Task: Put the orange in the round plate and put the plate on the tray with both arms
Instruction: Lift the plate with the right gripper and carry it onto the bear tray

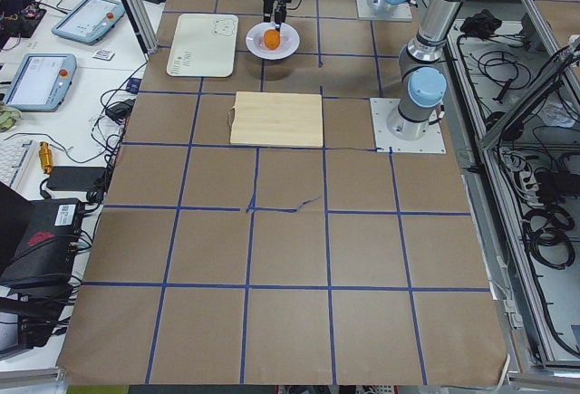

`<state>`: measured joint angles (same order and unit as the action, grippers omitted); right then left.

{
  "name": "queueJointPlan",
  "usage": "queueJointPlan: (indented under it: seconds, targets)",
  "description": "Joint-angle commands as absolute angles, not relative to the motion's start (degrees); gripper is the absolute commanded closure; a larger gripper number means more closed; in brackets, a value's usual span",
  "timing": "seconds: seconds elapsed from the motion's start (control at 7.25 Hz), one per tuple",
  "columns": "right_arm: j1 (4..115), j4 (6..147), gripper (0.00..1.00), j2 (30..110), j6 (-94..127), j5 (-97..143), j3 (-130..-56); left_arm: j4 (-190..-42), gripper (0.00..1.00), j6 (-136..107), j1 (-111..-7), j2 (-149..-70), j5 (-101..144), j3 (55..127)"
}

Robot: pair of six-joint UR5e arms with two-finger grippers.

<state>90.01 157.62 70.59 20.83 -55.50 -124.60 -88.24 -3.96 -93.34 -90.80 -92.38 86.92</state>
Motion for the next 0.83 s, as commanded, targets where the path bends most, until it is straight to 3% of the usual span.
queueJointPlan:
  seconds: [0.0,0.41,0.69]
  targets:
    - [89.6,147.8,0.98,69.4,22.7,-56.3,-112.1,-88.2,0.00,-4.0,-93.3,-90.8,-92.4,86.9]
    - [89.6,143.4,0.98,54.1,25.6,-60.2,-90.1,-88.2,0.00,-4.0,-93.3,-90.7,-92.5,86.9]
    - [89.6,142.0,0.98,46.2,25.9,-61.3,-81.5,-88.3,0.00,-4.0,-93.3,-90.6,-92.5,86.9]
